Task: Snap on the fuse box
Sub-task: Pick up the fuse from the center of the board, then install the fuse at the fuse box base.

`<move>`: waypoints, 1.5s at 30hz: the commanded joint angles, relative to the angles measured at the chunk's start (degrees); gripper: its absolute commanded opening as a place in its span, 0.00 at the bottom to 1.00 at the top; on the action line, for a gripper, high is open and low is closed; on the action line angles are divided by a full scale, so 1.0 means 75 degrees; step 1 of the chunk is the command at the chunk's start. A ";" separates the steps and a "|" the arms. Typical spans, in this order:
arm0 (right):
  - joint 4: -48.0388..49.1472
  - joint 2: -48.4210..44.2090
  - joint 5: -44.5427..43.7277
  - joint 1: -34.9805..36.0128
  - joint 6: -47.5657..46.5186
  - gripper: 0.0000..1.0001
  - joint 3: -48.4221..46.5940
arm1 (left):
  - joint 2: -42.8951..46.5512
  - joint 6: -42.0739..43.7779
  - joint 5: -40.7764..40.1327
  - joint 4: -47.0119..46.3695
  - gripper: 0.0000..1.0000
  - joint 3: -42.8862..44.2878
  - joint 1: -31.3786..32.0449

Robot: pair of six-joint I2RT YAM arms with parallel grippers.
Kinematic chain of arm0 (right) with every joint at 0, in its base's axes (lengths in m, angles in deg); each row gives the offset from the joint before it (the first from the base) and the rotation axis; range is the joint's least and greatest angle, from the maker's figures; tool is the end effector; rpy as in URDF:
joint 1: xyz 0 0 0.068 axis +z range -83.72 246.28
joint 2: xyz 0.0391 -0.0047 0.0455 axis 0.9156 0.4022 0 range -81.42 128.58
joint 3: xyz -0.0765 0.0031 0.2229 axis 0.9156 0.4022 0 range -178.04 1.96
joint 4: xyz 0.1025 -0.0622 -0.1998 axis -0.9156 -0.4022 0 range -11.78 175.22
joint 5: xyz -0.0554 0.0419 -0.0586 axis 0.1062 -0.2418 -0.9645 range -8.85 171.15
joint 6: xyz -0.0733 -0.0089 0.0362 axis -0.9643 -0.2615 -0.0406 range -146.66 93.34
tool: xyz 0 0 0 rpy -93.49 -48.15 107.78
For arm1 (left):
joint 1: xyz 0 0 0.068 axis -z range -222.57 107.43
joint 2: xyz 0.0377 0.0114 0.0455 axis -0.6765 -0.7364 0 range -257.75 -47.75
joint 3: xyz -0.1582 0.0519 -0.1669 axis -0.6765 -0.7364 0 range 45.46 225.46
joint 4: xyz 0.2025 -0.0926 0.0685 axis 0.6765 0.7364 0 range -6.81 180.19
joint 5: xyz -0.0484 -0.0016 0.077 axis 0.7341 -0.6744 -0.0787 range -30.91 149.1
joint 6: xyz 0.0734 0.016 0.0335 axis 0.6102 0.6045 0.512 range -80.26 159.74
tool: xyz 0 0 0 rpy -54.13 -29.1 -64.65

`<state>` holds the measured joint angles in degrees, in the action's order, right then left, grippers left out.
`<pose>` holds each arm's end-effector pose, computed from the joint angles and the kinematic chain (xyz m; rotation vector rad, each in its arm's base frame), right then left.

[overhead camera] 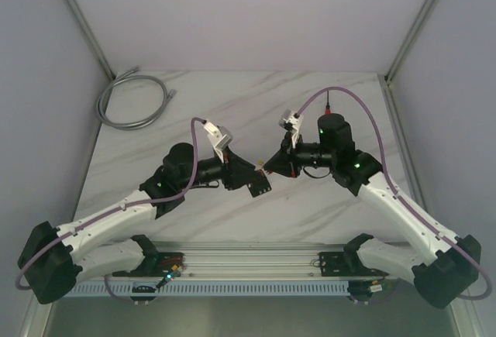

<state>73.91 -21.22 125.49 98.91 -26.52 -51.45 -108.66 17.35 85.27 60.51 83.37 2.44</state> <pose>0.1810 0.1753 0.3044 -1.0512 1.6372 1.1111 0.1681 -0.2130 0.2813 0.7117 1.5743 -1.2543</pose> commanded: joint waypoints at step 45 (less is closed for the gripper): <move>0.0869 0.3609 -0.8239 0.2517 0.2126 0.00 0.0776 | -0.0702 -0.3141 -0.3705 0.1732 1.00 -0.1152 -0.1034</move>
<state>78.48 4.31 66.21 117.31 -11.50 -46.01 -113.42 -5.45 56.26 72.99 74.73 -4.99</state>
